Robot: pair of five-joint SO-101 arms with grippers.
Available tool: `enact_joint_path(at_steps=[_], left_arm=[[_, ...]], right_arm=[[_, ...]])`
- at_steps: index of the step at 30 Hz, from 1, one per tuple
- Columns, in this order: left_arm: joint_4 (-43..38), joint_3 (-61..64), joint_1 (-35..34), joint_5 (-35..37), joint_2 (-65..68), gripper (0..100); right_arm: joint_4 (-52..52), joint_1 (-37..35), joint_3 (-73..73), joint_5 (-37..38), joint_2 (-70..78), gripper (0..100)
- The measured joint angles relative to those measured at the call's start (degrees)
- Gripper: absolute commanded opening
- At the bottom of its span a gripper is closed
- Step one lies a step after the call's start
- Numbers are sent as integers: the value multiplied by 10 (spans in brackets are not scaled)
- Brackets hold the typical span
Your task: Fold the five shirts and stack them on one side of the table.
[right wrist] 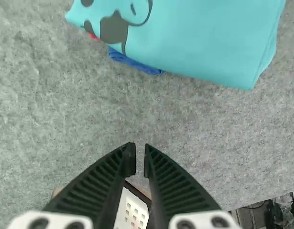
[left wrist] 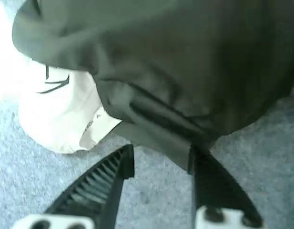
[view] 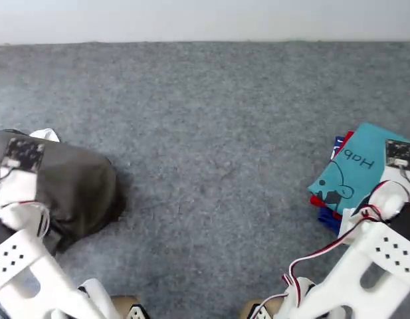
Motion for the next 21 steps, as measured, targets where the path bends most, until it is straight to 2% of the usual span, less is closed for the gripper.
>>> enact_joint_path(at_steps=[3,7,21], left_arm=[[-43,44,-33,-16,0,250],[-83,119,-42,-53,0,250],[-166,247,-43,-58,0,229]], right_arm=[[0,0,0,0,0,50],[0,0,2,0,-1,50],[0,0,2,0,-1,50]])
